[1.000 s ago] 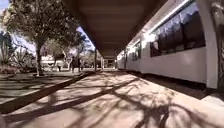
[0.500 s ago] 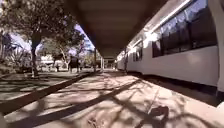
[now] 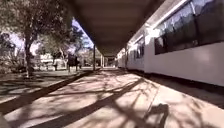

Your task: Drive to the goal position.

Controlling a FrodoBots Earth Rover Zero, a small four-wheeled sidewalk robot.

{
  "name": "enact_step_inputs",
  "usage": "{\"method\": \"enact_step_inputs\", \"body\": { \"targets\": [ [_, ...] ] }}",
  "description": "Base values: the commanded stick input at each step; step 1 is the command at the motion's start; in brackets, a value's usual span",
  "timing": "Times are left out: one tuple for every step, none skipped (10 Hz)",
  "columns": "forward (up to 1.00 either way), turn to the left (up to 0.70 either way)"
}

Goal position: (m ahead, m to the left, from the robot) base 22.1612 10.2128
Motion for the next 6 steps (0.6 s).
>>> {"method": "enact_step_inputs", "body": {
  "targets": [
    [0.70, 0.00],
    [0.70, 0.00],
    [0.70, 0.00],
    [0.70, 0.00],
    [0.70, 0.00],
    [0.70, 0.00]
  ]
}}
